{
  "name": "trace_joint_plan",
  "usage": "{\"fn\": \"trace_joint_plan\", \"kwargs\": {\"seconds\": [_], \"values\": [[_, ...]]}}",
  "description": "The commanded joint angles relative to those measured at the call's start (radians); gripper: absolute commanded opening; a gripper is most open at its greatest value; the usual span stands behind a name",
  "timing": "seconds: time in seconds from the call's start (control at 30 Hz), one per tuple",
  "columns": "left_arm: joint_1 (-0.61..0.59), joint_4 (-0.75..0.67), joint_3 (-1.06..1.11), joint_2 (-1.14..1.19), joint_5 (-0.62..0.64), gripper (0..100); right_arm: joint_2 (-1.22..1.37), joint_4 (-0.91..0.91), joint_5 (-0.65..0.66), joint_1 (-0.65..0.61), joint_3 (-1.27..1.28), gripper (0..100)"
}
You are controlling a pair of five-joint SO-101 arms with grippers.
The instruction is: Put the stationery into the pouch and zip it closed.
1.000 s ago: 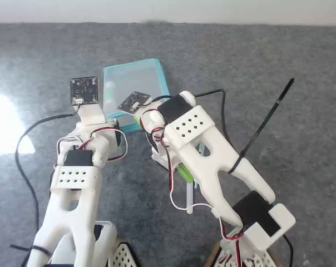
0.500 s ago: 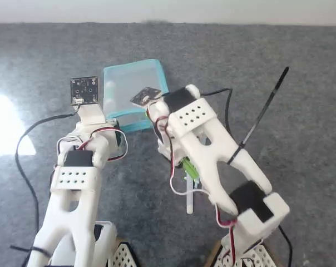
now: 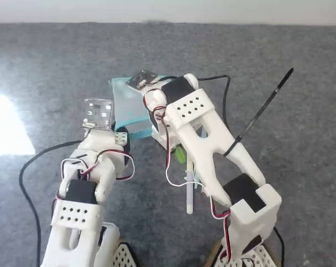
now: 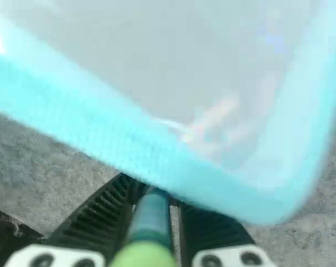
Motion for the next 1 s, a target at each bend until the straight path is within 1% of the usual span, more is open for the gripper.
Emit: {"fn": "trace_joint_plan", "kwargs": {"seconds": [0.0, 0.13, 0.23, 0.33, 0.43, 0.53, 0.6, 0.67, 0.77, 0.83, 0.87, 0.97], "values": [[0.025, 0.005, -0.01, -0.043, -0.008, 1, -0.019, 0.045, -0.008, 0.012, -0.048, 0.9], [0.025, 0.002, -0.007, -0.043, -0.008, 1, -0.022, 0.045, 0.021, 0.01, 0.035, 0.9], [0.025, -0.066, 0.018, -0.018, -0.008, 1, -0.024, 0.044, 0.084, 0.01, 0.087, 0.8], [0.023, -0.13, 0.015, 0.092, -0.005, 1, -0.076, 0.044, 0.161, 0.027, 0.13, 0.8], [0.008, -0.144, -0.048, 0.241, 0.005, 1, -0.185, 0.035, 0.164, 0.071, 0.172, 0.8], [-0.023, -0.143, -0.11, 0.361, 0.044, 1, -0.315, -0.059, 0.18, 0.193, 0.255, 0.8], [-0.043, -0.141, -0.13, 0.4, 0.044, 1, -0.364, -0.127, 0.249, 0.3, 0.354, 0.8], [-0.058, -0.141, -0.131, 0.402, 0.044, 1, -0.351, -0.168, 0.307, 0.407, 0.439, 0.8], [-0.061, -0.141, -0.131, 0.388, 0.044, 1, -0.28, -0.242, 0.344, 0.549, 0.52, 0.8], [-0.055, -0.141, -0.131, 0.387, 0.048, 1, -0.228, -0.294, 0.367, 0.587, 0.552, 0.9], [-0.055, -0.141, -0.13, 0.388, 0.048, 1, -0.202, -0.314, 0.385, 0.587, 0.569, 0.9], [-0.055, -0.141, -0.127, 0.39, 0.048, 1, -0.143, -0.39, 0.408, 0.545, 0.629, 2.1]]}}
